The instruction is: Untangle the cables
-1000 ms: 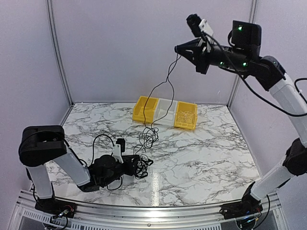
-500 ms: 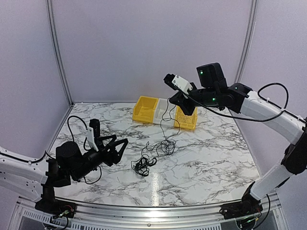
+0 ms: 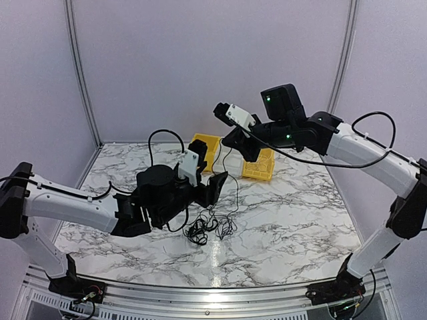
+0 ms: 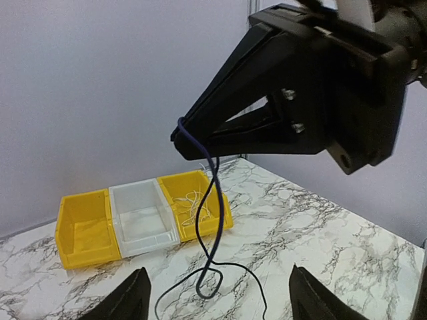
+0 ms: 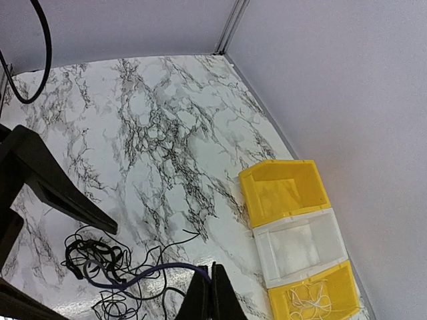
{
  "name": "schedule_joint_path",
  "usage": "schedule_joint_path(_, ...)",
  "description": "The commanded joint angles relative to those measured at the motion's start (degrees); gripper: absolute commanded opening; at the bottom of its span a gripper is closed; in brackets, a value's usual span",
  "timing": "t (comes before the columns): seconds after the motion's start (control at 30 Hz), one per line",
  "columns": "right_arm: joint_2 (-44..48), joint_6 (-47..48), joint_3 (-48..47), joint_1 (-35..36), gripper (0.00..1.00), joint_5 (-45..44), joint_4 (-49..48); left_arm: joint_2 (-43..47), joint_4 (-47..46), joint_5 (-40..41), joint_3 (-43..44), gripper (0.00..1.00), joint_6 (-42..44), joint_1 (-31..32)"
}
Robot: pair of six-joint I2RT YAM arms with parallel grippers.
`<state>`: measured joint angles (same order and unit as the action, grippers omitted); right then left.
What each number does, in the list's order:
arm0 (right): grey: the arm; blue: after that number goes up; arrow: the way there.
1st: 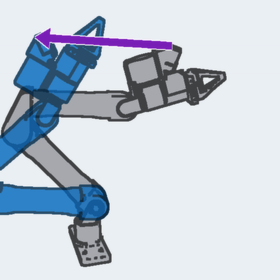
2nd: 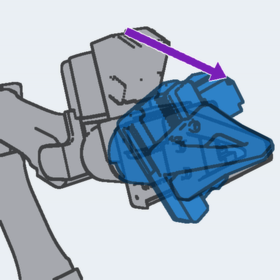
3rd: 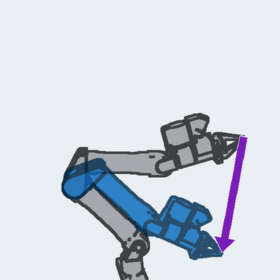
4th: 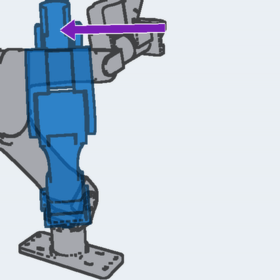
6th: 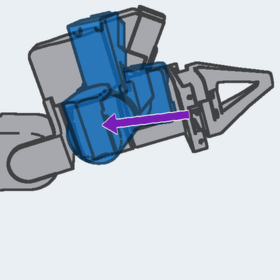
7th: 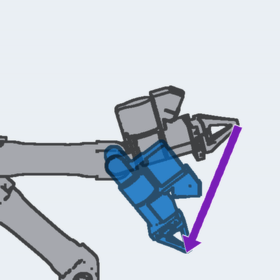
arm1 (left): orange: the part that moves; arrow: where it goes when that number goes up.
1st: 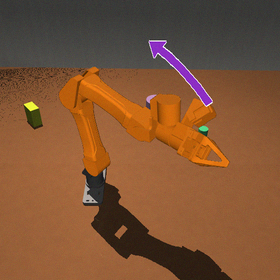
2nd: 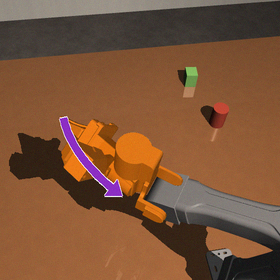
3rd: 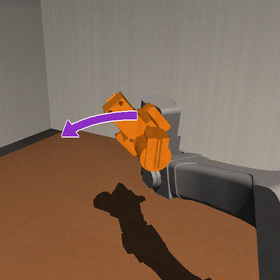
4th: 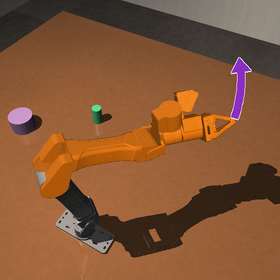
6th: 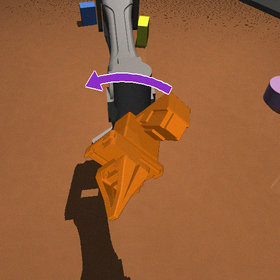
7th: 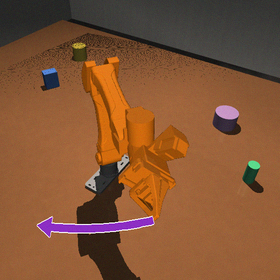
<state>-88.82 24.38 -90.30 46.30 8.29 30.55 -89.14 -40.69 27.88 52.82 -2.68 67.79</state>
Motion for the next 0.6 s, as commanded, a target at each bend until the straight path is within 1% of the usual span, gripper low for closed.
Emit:
schedule_joint_path(0.0,0.5,-1.0,-2.2,0.6,0.00,1.5,0.6,-1.9,0.8,4.5,2.8,0.64,-0.8,-2.2)
schedule_joint_path(0.1,1.0,-0.9,-0.7,0.6,0.00,1.9,0.0,-2.5,-0.8,2.0,2.5,0.42,-2.1,-3.9)
schedule_joint_path(0.17,1.0,-0.7,0.5,0.6,0.00,2.5,-0.5,-3.1,-2.6,-0.2,2.6,0.31,-1.9,-4.5)
schedule_joint_path(0.27,0.2,-1.1,2.8,0.6,0.00,2.2,-2.4,-4.1,-3.5,-1.4,3.2,0.11,-2.3,-4.7)
schedule_joint_path(0.3,-0.4,-1.6,3.9,0.6,0.06,1.0,-3.9,-3.9,-3.8,-1.3,3.1,0.05,-3.1,-4.7)
schedule_joint_path(0.33,-0.8,-1.9,5.6,0.6,0.19,-0.2,-6.1,-3.5,-4.0,-0.8,2.6,0.01,-4.2,-4.7)
schedule_joint_path(0.43,-3.6,-2.1,10.5,0.6,0.54,-3.0,-11.5,-0.8,-4.1,3.6,-0.2,0.00,-8.2,-4.7)
schedule_joint_path(0.57,-8.5,-3.7,16.4,0.6,0.61,-2.3,-16.2,5.3,-4.2,9.6,-5.2,0.00,-10.7,-4.7)
